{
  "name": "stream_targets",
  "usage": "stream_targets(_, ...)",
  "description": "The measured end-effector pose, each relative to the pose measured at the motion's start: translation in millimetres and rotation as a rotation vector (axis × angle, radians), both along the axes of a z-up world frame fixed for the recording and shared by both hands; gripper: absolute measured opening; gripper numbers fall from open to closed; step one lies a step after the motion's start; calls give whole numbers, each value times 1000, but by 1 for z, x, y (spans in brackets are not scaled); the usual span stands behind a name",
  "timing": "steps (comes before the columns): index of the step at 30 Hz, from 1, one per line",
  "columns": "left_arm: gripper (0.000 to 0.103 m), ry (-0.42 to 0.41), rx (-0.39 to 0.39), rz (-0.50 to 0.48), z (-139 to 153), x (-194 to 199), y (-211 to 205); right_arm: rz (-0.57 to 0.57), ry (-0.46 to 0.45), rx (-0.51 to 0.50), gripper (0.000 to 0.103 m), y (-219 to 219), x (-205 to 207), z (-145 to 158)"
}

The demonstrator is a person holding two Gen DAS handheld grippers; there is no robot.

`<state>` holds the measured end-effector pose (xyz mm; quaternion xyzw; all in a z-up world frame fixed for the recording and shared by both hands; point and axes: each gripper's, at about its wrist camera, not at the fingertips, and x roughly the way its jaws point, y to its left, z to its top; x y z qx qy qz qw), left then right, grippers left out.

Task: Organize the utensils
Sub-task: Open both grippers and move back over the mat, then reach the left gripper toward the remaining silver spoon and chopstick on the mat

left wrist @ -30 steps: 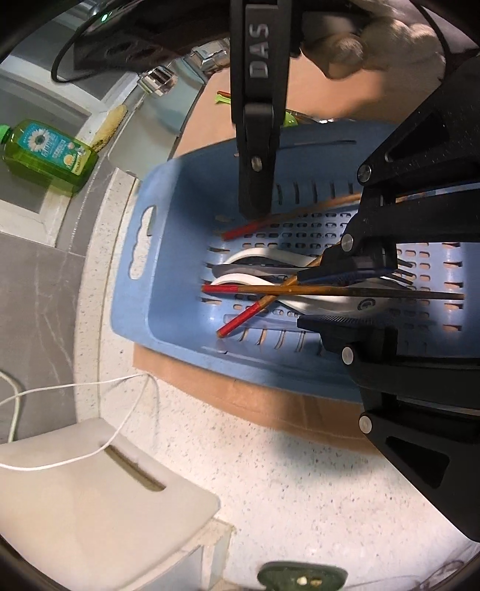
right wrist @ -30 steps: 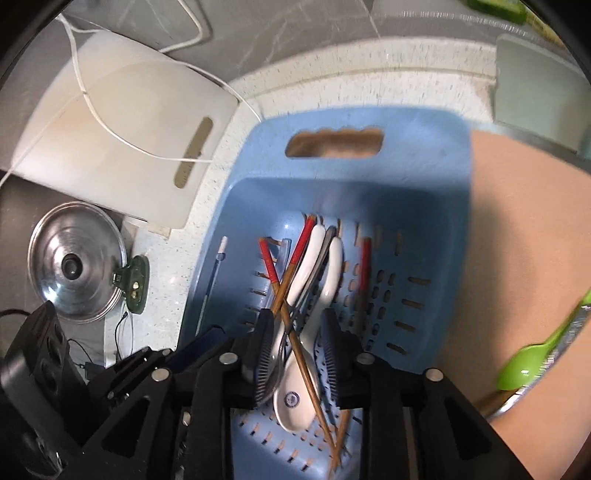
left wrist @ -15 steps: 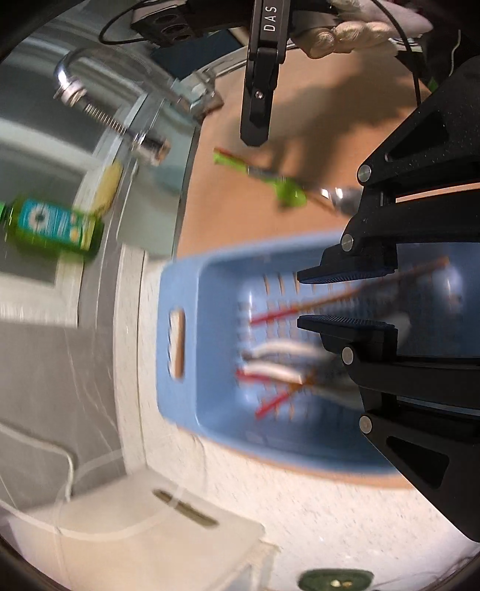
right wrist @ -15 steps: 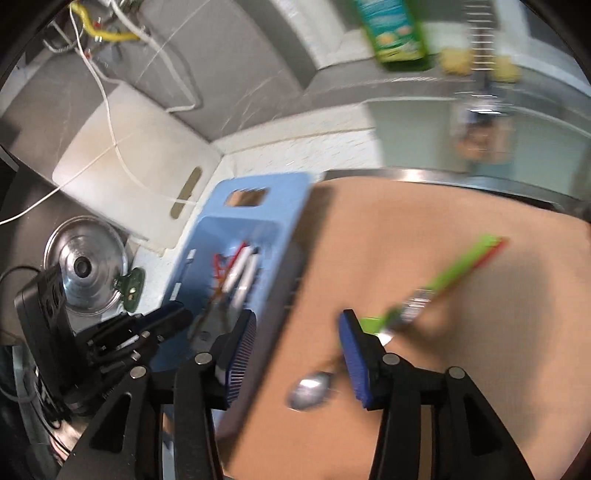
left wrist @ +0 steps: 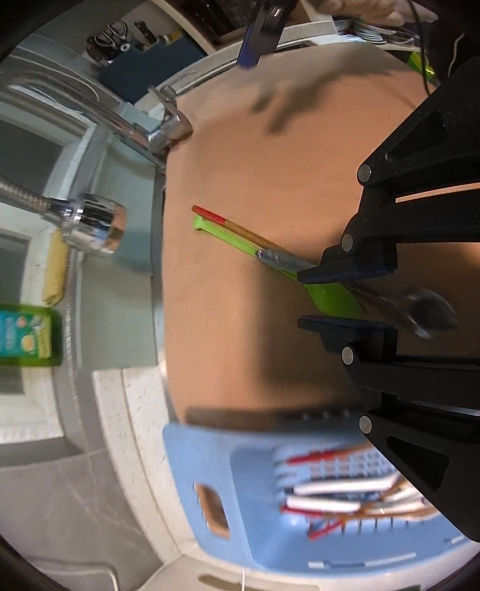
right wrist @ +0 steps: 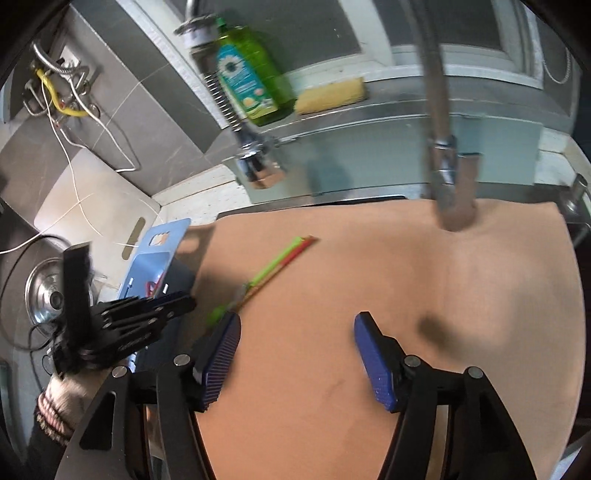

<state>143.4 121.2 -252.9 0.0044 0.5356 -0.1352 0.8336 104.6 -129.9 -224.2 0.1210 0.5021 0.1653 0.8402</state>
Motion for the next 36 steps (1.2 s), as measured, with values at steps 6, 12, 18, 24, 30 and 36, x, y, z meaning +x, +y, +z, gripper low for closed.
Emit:
stream_targets(6,16,64,-7,27,-24,10,-12,-36,29,19,60,-32,-5,-3)
stream_targets(12,16,73,-38,54,-30,0,-25,-47,52,42,60,-59,-14,-12)
stream_targets(18,21,43,-65,79,-28,-22,-47,-37,75,56,60,-82,-19,-20)
stream_targets(24,21,50,-131,77,-32,-53,-79,-1,99,71,60,-87,-21,-28)
stream_targets(30,21,39,-90,54,-31,-71,-101,48,106,68,60,-81,-20,-29)
stream_targets(36,21,-35,-74,75,-1,-81,-75,79,106,80,60,-74,-17,-26)
